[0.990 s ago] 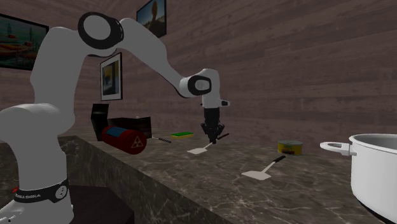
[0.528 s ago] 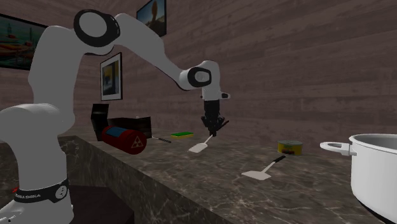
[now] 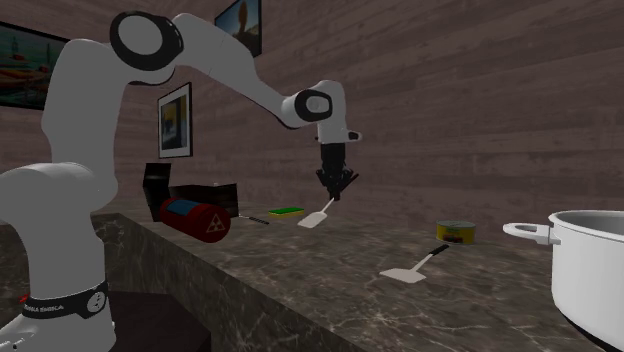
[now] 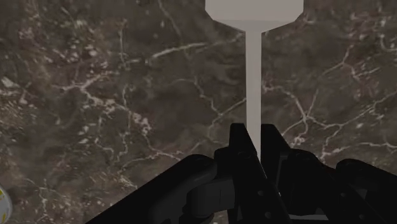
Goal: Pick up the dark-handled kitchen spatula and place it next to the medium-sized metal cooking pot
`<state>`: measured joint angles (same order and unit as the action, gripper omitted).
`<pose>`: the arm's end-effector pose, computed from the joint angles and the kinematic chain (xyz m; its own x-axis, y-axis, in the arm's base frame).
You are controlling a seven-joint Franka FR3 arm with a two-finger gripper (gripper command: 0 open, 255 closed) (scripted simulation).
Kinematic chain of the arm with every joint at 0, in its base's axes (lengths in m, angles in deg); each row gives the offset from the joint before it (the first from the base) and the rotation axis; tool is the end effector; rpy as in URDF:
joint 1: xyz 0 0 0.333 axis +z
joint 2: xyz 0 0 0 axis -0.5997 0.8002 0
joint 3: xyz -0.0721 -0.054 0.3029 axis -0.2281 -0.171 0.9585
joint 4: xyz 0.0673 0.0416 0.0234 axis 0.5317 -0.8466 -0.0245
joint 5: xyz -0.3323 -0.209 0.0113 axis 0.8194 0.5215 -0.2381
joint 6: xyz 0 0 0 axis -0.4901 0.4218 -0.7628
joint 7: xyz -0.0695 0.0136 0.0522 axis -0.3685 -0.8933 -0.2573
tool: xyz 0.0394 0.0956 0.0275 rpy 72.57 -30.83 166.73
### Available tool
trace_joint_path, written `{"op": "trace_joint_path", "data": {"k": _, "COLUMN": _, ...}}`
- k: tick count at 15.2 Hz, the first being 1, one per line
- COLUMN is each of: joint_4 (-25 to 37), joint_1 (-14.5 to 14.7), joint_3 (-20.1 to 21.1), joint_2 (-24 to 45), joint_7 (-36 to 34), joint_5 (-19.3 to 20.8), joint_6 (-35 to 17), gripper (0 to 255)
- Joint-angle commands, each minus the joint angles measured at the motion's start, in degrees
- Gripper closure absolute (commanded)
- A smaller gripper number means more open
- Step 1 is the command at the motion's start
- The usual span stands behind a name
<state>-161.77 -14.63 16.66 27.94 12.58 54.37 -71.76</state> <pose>0.5205 0.3406 0.4503 0.6063 0.7924 0.0667 0.7942 -0.6077 -0.0004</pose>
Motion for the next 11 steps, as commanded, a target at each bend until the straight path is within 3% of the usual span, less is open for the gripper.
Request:
{"op": "trace_joint_path", "data": {"k": 1, "joint_4": 1.16, "joint_1": 0.00, "joint_3": 0.03, "joint_2": -0.29, "joint_7": 0.02, "joint_5": -0.08, "joint_6": 1.48, "gripper": 255}}
{"op": "trace_joint_path", "data": {"k": 11, "joint_4": 7.54, "joint_1": 0.01, "joint_3": 0.11, "joint_2": -1.33, "joint_7": 0.08, "joint_5": -0.32, "joint_6": 8.87, "gripper": 255}}
